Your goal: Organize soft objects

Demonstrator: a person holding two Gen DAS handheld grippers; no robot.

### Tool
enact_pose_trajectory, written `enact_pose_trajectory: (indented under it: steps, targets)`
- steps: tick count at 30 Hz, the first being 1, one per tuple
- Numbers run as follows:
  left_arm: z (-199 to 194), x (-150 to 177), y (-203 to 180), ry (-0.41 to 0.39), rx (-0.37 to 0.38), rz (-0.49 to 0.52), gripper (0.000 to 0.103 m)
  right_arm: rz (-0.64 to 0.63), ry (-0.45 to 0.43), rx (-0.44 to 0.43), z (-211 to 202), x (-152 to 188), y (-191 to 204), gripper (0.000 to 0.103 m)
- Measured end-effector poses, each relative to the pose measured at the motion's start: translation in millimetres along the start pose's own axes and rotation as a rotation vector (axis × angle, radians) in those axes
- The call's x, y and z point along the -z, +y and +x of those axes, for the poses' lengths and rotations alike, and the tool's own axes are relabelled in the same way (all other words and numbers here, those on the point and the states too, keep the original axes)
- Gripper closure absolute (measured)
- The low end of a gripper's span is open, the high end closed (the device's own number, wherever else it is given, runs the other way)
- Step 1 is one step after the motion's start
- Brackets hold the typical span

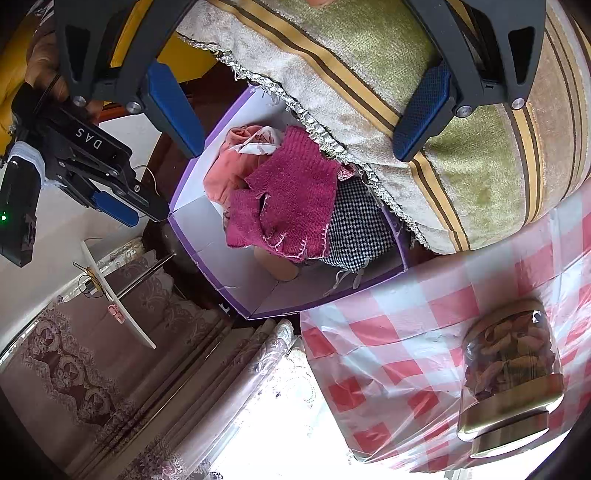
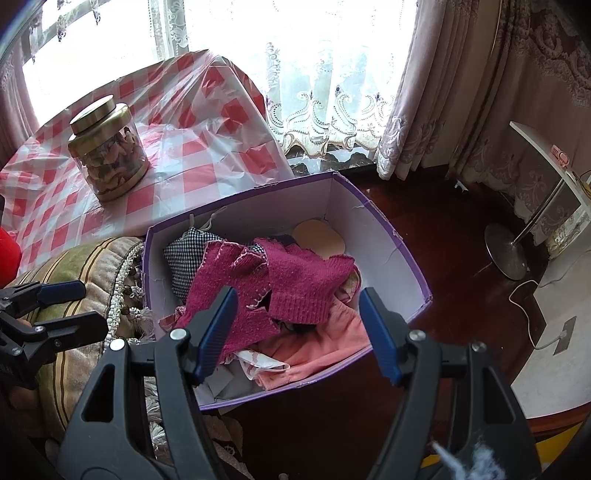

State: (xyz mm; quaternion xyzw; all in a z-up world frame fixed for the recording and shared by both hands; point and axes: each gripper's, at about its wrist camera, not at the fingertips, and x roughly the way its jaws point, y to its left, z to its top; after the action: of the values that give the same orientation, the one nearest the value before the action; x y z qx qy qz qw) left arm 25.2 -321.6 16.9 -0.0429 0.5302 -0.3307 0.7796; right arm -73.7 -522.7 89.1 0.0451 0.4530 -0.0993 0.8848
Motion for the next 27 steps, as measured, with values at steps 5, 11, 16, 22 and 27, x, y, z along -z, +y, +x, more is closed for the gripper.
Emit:
enact_pose_trajectory:
  steps: [5,11,16,22,27]
  targets:
    - [-0.1,0.1,0.2,0.0,0.0,0.0,0.0,-0.001,-0.001,0.0,0.1,-0.1,-0.1,0.032]
    - [0.1,-0.6,0.4,0.0,0.002,-0.002,0.0,-0.001,0.002,-0.001,0.7,0.0,0.0,0.032]
    - [0.0,-0.5,0.6,0.001,0.002,-0.003,0.0,-0.003,0.004,-0.003,0.7,0.6,0.2,0.032]
    - [0.2,-1.3,0.7,0.001,0.004,-0.006,0.0,-0.004,0.009,-0.004,2.1,0.3,0.2,0.032]
    - [0.3,-1.3,0.9,0.001,0.004,-0.006,0.0,-0.005,0.011,-0.004,2.4,0.5,0.4,0.032]
